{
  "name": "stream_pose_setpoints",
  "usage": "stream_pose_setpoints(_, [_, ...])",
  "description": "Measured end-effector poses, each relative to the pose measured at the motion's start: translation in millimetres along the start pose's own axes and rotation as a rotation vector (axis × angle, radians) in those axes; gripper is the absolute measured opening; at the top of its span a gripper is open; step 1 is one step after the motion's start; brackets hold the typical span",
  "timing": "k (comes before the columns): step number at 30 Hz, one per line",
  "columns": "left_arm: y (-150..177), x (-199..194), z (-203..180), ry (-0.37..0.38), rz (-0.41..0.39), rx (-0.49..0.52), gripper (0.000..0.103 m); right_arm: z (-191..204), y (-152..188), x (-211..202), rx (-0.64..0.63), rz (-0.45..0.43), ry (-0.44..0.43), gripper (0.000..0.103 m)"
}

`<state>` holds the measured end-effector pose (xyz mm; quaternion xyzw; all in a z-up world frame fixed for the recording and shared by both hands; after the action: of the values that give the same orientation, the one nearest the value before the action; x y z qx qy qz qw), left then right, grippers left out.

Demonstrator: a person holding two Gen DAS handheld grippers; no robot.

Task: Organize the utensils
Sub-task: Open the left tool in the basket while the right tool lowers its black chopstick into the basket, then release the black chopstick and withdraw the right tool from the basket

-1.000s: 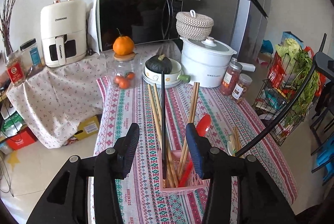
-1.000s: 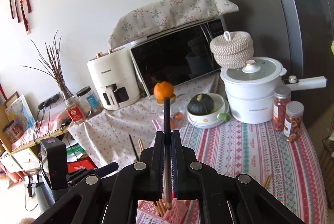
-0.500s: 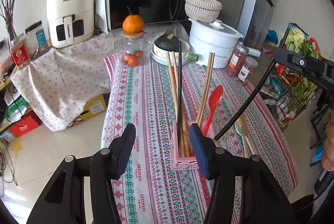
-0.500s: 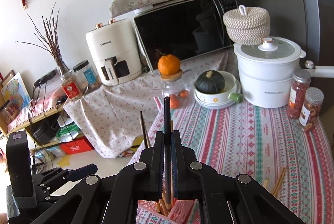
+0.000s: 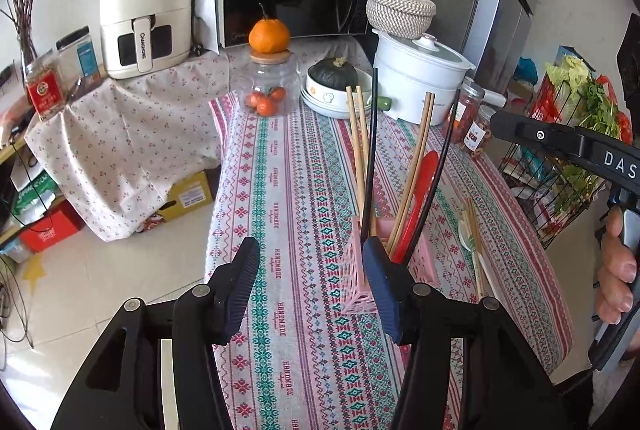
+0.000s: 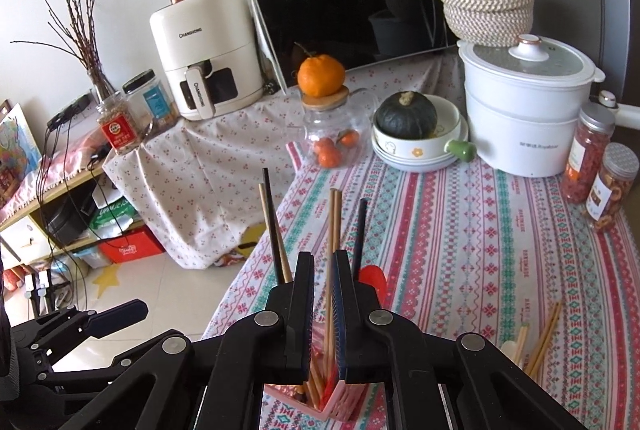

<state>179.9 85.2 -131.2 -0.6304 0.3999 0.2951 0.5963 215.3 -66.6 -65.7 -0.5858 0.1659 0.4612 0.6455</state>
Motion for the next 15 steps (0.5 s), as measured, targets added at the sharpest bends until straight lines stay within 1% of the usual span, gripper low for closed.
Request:
stream_pose_setpoints(2, [0.1, -1.6, -1.3, 0.002, -0.003, 0.0, 0.059, 0.1, -0.3, -3.1, 0.006, -0.004, -0.011, 0.019])
stream_pose_setpoints(4, [0.7, -4.1, -3.6, 0.007, -0.01, 0.003, 0.063, 1.5, -0.9, -8.8, 0.003, -0.017, -0.018, 0.036])
stream_pose_setpoints(8, [2.1, -10.3, -10.6, 0.018, -0.024, 0.007, 0.068, 1.6, -0.3, -24.3, -0.011, -0.04, -0.015, 0.044])
stream_pose_setpoints(10, [2.7, -13.8, -15.1, 0.027, -0.029, 0.012, 0.071, -1.0, 2.0, -32.5, -0.013, -0.047, -0.01, 0.051])
stream_pose_setpoints(11, [3.0, -15.5, -17.8, 0.032, -0.032, 0.015, 0.071, -3.0, 3.5, -36.4, -0.012, -0.049, -0.006, 0.053])
stream_pose_setpoints(15, [5.4, -22.5, -30.6, 0.051, -0.042, 0.021, 0.079, -16.5, 11.4, -50.1, 0.001, -0.045, 0.008, 0.065])
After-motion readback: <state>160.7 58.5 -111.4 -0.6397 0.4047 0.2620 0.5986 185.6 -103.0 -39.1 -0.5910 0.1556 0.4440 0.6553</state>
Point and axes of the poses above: each gripper's, at about its wrist camera, not at the fingertips, and x roughly the way its jaws point, z to its left, y to its underside, the point moved 7 cm from there along x, roughly the way its jaws point, and after that the axes turned 10 degrees about z, right-handed, at the moved point
